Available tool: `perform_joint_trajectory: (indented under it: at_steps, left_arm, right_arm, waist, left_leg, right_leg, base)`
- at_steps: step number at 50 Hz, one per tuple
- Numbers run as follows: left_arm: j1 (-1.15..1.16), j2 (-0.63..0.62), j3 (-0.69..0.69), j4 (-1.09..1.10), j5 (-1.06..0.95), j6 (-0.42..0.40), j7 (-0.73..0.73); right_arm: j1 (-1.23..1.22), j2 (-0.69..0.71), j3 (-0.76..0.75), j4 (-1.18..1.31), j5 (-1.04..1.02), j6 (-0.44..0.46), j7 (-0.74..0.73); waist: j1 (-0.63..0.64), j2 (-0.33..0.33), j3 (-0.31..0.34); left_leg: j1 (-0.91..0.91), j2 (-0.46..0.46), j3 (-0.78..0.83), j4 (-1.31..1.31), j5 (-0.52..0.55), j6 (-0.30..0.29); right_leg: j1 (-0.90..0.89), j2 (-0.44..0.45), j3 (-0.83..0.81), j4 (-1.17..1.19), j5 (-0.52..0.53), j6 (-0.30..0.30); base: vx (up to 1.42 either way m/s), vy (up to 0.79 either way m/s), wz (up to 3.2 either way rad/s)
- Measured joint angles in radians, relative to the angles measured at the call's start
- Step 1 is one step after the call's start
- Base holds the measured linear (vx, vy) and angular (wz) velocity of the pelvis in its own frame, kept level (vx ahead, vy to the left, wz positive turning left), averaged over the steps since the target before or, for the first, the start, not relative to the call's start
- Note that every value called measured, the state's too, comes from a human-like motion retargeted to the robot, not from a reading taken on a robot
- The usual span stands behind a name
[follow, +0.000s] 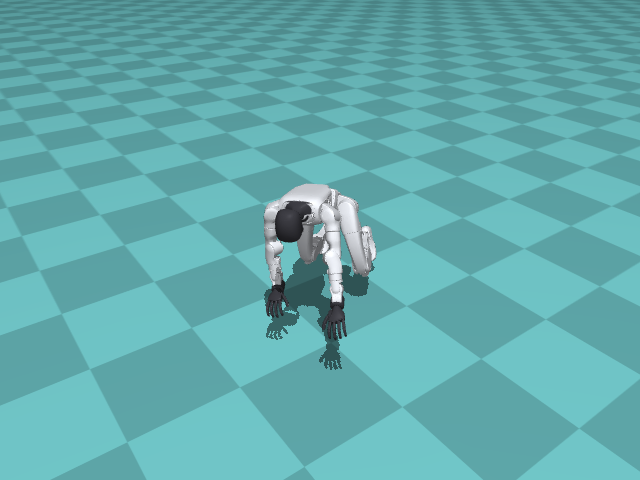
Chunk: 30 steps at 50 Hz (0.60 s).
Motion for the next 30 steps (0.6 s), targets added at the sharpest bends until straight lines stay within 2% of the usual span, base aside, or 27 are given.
perform_joint_trajectory:
  at_steps: [8,16,23,30]
  left_arm:
    - [0.083,-0.042,0.045,0.003,-0.019,-0.008,0.051]
    - [0.221,-0.124,0.032,0.01,0.064,0.011,0.106]
    - [0.328,-0.212,-0.008,0.057,0.139,0.041,0.129]
    - [0.419,-0.278,-0.054,0.081,0.185,0.079,0.125]
  right_arm:
    - [0.092,-0.075,0.011,-0.052,-0.056,0.014,-0.058]
    - [0.146,-0.125,0.033,-0.103,-0.108,0.014,-0.016]
    - [0.123,-0.141,0.048,-0.117,-0.109,-0.005,0.101]
    - [0.078,-0.119,0.061,-0.053,-0.061,-0.019,0.232]
  waist:
    - [0.027,0.094,-0.037]
    - [0.072,0.154,-0.091]
    - [0.121,0.149,-0.147]
    - [0.168,0.107,-0.191]
  left_leg:
    - [0.056,-0.047,-0.021,-0.032,0.025,-0.013]
    - [0.128,-0.095,-0.054,-0.088,0.05,-0.027]
    - [0.209,-0.128,-0.083,-0.129,0.067,-0.038]
    - [0.296,-0.176,-0.122,-0.188,0.043,-0.065]
  right_leg:
    - [-0.002,-0.121,0.003,0.046,0.054,0.016]
    - [-0.08,-0.192,0.016,0.159,0.073,0.014]
    - [-0.15,-0.17,0.024,0.25,0.087,0.016]
    - [-0.164,-0.084,0.039,0.287,0.124,0.038]
  base:
    - [0.25,0.12,-0.68]
    - [0.18,0.07,-0.52]
    - [0.13,-0.02,-0.29]
    - [0.1,-0.11,-0.1]
